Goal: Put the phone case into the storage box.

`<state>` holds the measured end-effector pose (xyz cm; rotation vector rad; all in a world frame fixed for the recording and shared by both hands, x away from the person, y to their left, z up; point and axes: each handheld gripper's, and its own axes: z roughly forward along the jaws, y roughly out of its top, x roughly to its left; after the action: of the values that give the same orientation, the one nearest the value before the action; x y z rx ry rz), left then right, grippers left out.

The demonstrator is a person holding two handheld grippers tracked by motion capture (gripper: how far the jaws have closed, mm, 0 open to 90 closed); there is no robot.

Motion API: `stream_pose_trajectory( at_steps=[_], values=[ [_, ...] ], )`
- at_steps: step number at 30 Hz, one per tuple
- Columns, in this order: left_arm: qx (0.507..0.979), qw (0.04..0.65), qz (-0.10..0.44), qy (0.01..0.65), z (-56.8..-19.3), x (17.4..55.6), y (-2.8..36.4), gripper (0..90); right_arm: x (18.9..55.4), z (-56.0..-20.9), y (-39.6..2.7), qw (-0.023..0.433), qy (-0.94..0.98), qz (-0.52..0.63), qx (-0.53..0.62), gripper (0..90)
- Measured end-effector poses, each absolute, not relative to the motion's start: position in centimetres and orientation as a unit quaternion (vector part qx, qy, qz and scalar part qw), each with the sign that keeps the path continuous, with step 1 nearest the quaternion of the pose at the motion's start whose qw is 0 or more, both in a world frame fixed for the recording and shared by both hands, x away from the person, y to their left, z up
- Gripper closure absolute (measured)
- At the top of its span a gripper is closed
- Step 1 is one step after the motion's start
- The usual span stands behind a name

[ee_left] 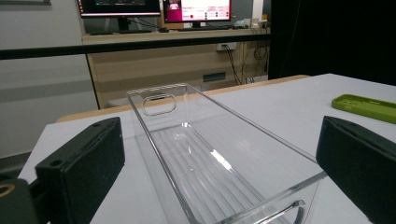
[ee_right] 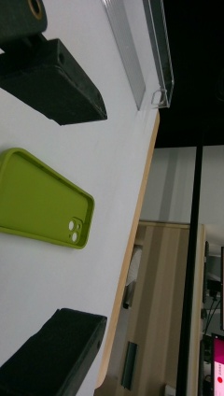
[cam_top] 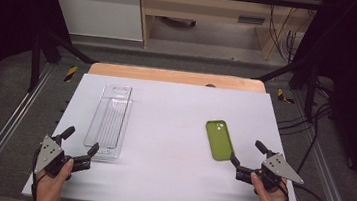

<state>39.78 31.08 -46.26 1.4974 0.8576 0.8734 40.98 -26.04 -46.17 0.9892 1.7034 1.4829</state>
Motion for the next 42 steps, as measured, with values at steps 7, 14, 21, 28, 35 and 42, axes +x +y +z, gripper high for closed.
stream_pose_trajectory(
  at_steps=[7, 14, 21, 28, 35, 42],
  values=[
    [0.641, 0.565, 0.372, 0.364, -46.3, 39.6, 31.0, 1.1, 41.0, -45.7, -26.0, 0.303, 0.657, 0.566, 0.396, 3.4],
    [0.643, 0.562, 0.372, 0.363, -46.4, 39.7, 31.0, 1.1, 41.3, -44.2, -25.1, 0.314, 0.668, 0.541, 0.404, 5.6],
    [0.641, 0.562, 0.372, 0.368, -46.4, 39.7, 31.1, 1.2, 42.3, -42.5, -24.5, 0.299, 0.694, 0.512, 0.408, 7.2],
    [0.642, 0.563, 0.372, 0.364, -46.3, 39.6, 31.1, 1.2, 43.7, -41.2, -24.8, 0.255, 0.720, 0.468, 0.444, 10.6],
    [0.640, 0.565, 0.372, 0.366, -46.3, 39.5, 31.2, 1.2, 45.2, -40.5, -24.7, 0.249, 0.739, 0.429, 0.456, 9.2],
    [0.637, 0.565, 0.374, 0.368, -46.3, 39.5, 31.5, 1.2, 46.5, -40.1, -24.1, 0.240, 0.760, 0.405, 0.448, 7.8]
  ],
)
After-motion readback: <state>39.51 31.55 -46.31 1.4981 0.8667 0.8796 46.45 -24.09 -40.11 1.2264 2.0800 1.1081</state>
